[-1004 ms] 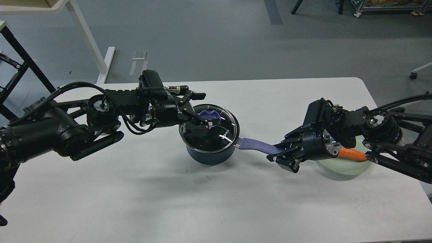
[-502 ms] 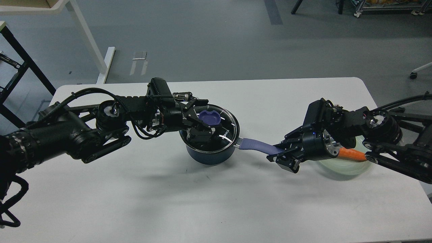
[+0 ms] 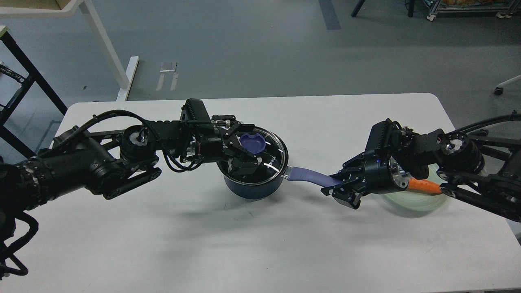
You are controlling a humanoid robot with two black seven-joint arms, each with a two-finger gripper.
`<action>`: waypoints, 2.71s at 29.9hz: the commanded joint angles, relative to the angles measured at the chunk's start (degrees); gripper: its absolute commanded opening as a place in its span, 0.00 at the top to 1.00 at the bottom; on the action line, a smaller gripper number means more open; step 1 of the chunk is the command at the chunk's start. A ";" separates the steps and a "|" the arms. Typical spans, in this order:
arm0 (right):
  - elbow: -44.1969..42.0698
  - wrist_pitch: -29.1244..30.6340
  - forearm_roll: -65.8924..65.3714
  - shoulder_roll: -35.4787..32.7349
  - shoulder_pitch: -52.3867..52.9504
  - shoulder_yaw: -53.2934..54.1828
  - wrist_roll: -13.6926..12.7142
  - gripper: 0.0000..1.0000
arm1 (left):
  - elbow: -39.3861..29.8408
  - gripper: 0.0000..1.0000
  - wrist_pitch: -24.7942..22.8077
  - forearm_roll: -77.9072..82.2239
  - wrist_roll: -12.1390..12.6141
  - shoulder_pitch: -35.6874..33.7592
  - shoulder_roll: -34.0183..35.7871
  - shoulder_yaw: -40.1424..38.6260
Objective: Open pot lid
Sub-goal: 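Lift the glass lid off the pot with the left gripper, then lower the lid onto the table beside the pot and release it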
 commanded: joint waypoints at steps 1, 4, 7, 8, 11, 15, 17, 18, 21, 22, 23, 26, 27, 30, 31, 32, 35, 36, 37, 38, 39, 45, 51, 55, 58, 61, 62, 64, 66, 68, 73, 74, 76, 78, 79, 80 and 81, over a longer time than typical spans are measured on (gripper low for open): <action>0.00 -0.09 0.03 -0.09 -0.02 -0.08 0.00 0.66 | -0.32 0.62 0.14 -0.07 0.00 -0.25 -0.02 -0.08; 0.00 0.00 0.03 -0.09 -0.02 0.00 0.00 0.66 | -0.32 0.71 0.14 0.02 0.00 -0.60 -0.02 0.00; 0.00 -0.09 0.03 -0.17 -0.02 0.00 0.00 0.66 | -0.67 0.73 0.23 0.02 0.00 -0.69 0.24 -0.08; 0.00 -0.09 0.03 -0.18 -0.02 0.00 0.00 0.66 | -0.93 0.73 0.23 0.02 0.00 -0.87 0.42 -0.26; 0.00 0.00 0.03 -0.18 -0.02 0.00 0.00 0.66 | -2.95 0.73 0.49 -0.16 0.00 -2.53 1.64 -0.52; 0.00 0.00 0.03 -0.18 -0.02 -0.08 0.00 0.66 | -3.39 0.72 1.02 -1.12 0.00 -5.69 4.98 -0.61; 0.00 -0.09 0.03 -0.18 -0.02 -0.08 0.00 0.66 | -4.00 0.72 2.59 -1.91 0.00 -6.49 7.26 -0.61; 0.00 -0.09 0.03 -0.18 -0.02 0.00 0.00 0.66 | -4.27 0.72 3.47 -2.09 0.00 -6.58 8.67 -0.44; 0.00 -0.09 0.03 -0.18 -0.02 -0.08 0.00 0.66 | -4.62 0.72 5.76 -2.18 0.00 -5.88 13.59 -0.08; 0.00 -0.09 0.03 -0.18 -0.02 -0.08 0.00 0.66 | -4.97 0.72 6.46 -2.18 0.00 -5.53 15.34 0.35; 0.00 0.00 0.03 -0.26 -0.02 -0.08 0.00 0.66 | -5.24 0.72 7.08 -2.18 0.00 -5.18 17.19 0.88; 0.00 -0.09 0.03 -0.26 -0.02 -0.08 0.00 0.66 | -5.59 0.72 10.76 -2.18 0.00 -2.11 23.25 4.48; 0.00 -0.09 0.03 -0.26 -0.02 0.00 0.00 0.66 | -5.59 0.72 12.26 -2.18 0.00 -1.31 24.66 5.10; 0.00 -0.09 0.03 -0.35 -0.02 -0.08 0.00 0.66 | -5.59 0.71 16.98 -2.62 0.00 2.46 28.09 6.42; 0.00 -0.09 0.03 -0.35 -0.02 -0.08 0.00 0.66 | -5.59 0.71 16.98 -3.40 0.00 4.04 28.97 6.51; 0.00 -0.09 0.03 -0.35 -0.02 0.00 0.00 0.66 | -5.59 0.71 16.98 -4.54 0.00 5.71 29.77 6.51; 0.00 -0.09 0.03 -0.26 -0.19 -0.08 0.00 0.66 | -5.59 0.70 16.98 -6.75 0.00 9.58 31.00 6.60; 0.00 -0.09 0.03 -0.26 -0.19 -0.08 0.00 0.66 | -5.59 0.70 16.98 -6.93 0.00 10.72 31.27 6.51; 0.00 -0.09 0.03 -0.26 -0.19 0.00 0.00 0.66 | -5.59 0.69 16.98 -7.01 0.00 11.95 31.62 6.51; 0.00 -0.09 0.03 -0.26 -0.19 -0.08 0.00 0.66 | -5.59 0.69 16.98 -7.10 0.00 13.10 31.71 6.51; 0.00 -0.09 0.03 -0.26 -0.19 -0.08 0.00 0.66 | -5.50 0.69 16.98 -7.19 0.00 13.98 31.62 6.51; 0.00 -0.09 0.03 -0.35 -0.46 -0.08 0.00 0.66 | -4.27 0.69 16.98 -9.29 0.00 18.64 30.57 5.98; 0.00 -0.09 0.03 -0.26 -0.55 -0.08 0.00 0.66 | -3.57 0.56 16.98 -10.18 0.00 18.73 29.95 6.07; 0.00 -0.09 0.03 -0.26 -0.55 -0.08 0.00 0.66 | -3.39 0.38 16.98 -10.27 0.00 18.73 29.86 6.16; 0.00 -0.09 0.03 -0.26 -0.55 0.00 0.00 0.66 | -3.39 0.26 16.98 -10.27 0.00 18.73 29.86 6.24; 0.00 -0.09 0.03 -0.26 -0.55 0.00 0.00 0.66 | -3.39 0.23 16.98 -10.44 0.00 18.73 29.86 6.42; 0.00 -0.09 0.03 -0.35 -0.55 0.00 0.00 0.65 | -3.39 0.22 16.98 -10.44 0.00 18.73 29.86 6.42; 0.00 -0.09 0.03 -0.26 -0.55 0.00 0.00 0.65 | -3.39 0.18 16.98 -10.44 0.00 18.73 29.86 6.42; 0.00 -0.09 0.03 -0.26 -0.55 0.00 0.00 0.65 | -3.48 0.09 16.98 -10.36 0.00 18.73 29.86 6.42; 0.00 -0.09 0.03 -0.26 -0.55 0.00 0.00 0.65 | -3.57 0.02 16.98 -10.27 0.00 18.65 29.95 6.51; 0.00 -0.09 0.03 -0.26 -0.55 0.00 0.00 0.64 | -4.53 0.02 16.98 -11.93 0.00 17.95 30.39 5.54; 0.00 -0.09 0.03 -0.26 -0.55 0.00 0.00 0.64 | -5.32 0.02 16.98 -14.20 0.00 17.51 30.48 5.45; 0.00 -0.09 0.03 -0.35 -0.55 0.00 0.00 0.63 | -7.69 0.01 16.98 -20.95 0.00 16.37 30.65 4.93; 0.00 -0.09 0.03 -0.35 -0.55 0.00 0.00 0.60 | -8.84 0.01 16.98 -29.65 0.00 13.74 30.83 4.75; 0.00 -0.09 0.03 -0.35 -0.55 0.00 0.00 0.54 | -9.10 0.01 15.97 -35.35 0.00 12.07 30.83 4.58; 0.00 -0.09 0.03 -0.35 -0.55 0.00 0.00 0.46 | -9.11 0.01 13.79 -39.75 0.00 10.84 30.74 4.49; 0.00 -0.09 0.11 -0.35 -0.55 0.00 0.00 0.38 | -9.11 0.01 11.59 -44.24 0.00 9.60 30.74 4.49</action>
